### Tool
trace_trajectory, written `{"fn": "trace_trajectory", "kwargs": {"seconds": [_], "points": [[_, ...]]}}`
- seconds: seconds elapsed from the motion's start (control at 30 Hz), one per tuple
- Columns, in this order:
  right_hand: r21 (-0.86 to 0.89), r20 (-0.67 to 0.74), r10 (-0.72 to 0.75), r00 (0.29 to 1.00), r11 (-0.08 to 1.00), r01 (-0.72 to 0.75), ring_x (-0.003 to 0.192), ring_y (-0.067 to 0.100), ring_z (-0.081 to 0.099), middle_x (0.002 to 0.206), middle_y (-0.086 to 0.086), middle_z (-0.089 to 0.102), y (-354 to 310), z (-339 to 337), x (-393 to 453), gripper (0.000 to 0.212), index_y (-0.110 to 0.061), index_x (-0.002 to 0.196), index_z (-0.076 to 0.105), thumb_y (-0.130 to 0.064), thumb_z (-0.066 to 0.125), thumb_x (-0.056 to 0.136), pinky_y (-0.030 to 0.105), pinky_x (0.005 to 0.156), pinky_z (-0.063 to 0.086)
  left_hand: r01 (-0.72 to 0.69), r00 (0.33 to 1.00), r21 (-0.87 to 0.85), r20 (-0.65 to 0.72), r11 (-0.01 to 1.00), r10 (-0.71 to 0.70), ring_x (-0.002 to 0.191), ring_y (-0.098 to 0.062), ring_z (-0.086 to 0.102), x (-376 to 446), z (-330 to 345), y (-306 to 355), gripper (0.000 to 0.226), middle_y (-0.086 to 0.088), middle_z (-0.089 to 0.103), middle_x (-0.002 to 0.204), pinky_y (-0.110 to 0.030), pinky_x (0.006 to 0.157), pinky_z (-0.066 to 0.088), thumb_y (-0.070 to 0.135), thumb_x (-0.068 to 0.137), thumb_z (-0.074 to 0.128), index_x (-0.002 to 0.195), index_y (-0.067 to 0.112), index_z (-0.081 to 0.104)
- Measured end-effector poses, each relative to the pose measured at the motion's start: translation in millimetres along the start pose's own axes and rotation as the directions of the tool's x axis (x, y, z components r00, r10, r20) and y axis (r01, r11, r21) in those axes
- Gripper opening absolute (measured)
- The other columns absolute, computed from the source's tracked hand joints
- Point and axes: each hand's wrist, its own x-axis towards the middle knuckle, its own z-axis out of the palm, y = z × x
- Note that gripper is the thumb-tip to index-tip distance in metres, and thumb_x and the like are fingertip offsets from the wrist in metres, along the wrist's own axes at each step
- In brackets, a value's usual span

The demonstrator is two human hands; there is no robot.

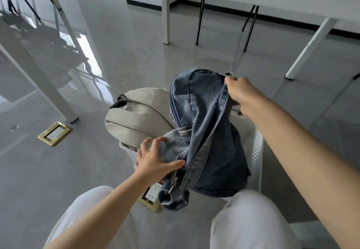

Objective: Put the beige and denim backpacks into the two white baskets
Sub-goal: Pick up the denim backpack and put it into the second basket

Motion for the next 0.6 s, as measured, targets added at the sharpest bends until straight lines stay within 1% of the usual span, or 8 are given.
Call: {"fn": "trace_trajectory", "kwargs": {"seconds": [0.07,0.13,0.23,0.33,0.4,0.43,0.5,0.6], "points": [[0.157,-0.031,0.05,0.998,0.987,-0.045,0.075,0.023,0.049,0.078,0.009,0.047,1,-7,0,0.026,-0.015,0.074,0.046,-0.035,0.039,0.089,0.034,0.067,0.039,0.124,0.989,-0.146,0.103,0.981,-0.11,0.14,-0.032,0.022,5,4,2,0.109,-0.003,0.013,0.152,-0.051,0.114,0.029,0.063,0.055,0.077,0.145,0.047,0.018],[0.283,-0.043,0.099,0.994,0.955,-0.083,0.077,0.024,0.05,0.082,0.011,0.047,5,-12,-4,0.027,-0.015,0.069,0.044,-0.034,0.04,0.089,0.04,0.067,0.041,0.185,0.975,-0.196,0.16,0.963,-0.154,0.126,-0.033,0.046,11,6,7,0.103,-0.012,0.035,0.141,-0.044,0.104,0.044,0.047,0.059,0.079,0.145,0.044,0.022],[0.413,-0.077,0.097,0.992,0.909,-0.057,0.077,0.024,0.052,0.085,0.011,0.05,4,-22,-6,0.029,-0.015,0.071,0.048,-0.034,0.041,0.091,0.039,0.067,0.042,0.172,0.985,-0.401,0.047,0.9,-0.167,0.097,-0.029,0.065,13,7,28,0.074,-0.009,0.058,0.114,-0.046,0.083,0.058,0.03,0.058,0.071,0.127,0.036,0.047],[0.486,-0.128,0.113,0.985,0.873,-0.037,0.082,0.026,0.061,0.087,0.012,0.059,-3,-39,-1,0.03,-0.013,0.075,0.054,-0.034,0.041,0.091,0.04,0.077,0.052,0.085,0.988,-0.605,-0.052,0.792,-0.145,0.089,-0.027,0.066,15,19,64,0.052,-0.004,0.064,0.099,-0.048,0.08,0.059,0.024,0.058,0.066,0.109,0.03,0.055],[0.467,-0.144,0.129,0.981,0.883,-0.048,0.082,0.026,0.061,0.087,0.012,0.058,1,-48,3,0.028,-0.014,0.074,0.054,-0.037,0.042,0.086,0.039,0.081,0.051,-0.007,0.985,-0.688,-0.131,0.726,-0.115,0.088,-0.028,0.066,13,36,87,0.045,-0.003,0.063,0.096,-0.047,0.081,0.058,0.025,0.059,0.065,0.102,0.035,0.054],[0.461,-0.141,0.138,0.98,0.886,-0.059,0.08,0.026,0.058,0.087,0.012,0.056,5,-52,3,0.027,-0.015,0.073,0.053,-0.038,0.043,0.083,0.039,0.08,0.05,-0.052,0.979,-0.7,-0.178,0.712,-0.103,0.091,-0.027,0.064,12,47,95,0.046,-0.004,0.061,0.102,-0.044,0.084,0.056,0.027,0.06,0.065,0.103,0.037,0.052],[0.463,-0.117,0.14,0.983,0.884,-0.071,0.078,0.026,0.054,0.088,0.01,0.053,16,-55,3,0.024,-0.016,0.073,0.051,-0.038,0.044,0.082,0.039,0.072,0.046,-0.095,0.971,-0.655,-0.229,0.75,-0.076,0.096,-0.02,0.053,8,73,96,0.05,-0.002,0.046,0.115,-0.031,0.091,0.045,0.024,0.072,0.064,0.118,0.036,0.047],[0.468,-0.09,0.13,0.987,0.881,-0.073,0.077,0.026,0.056,0.086,0.012,0.055,39,-53,0,0.026,-0.014,0.072,0.052,-0.031,0.045,0.09,0.039,0.072,0.048,-0.056,0.988,-0.496,-0.15,0.866,-0.023,0.108,-0.024,0.046,6,114,76,0.057,-0.003,0.034,0.121,-0.033,0.095,0.039,0.025,0.081,0.062,0.131,0.033,0.036]]}}
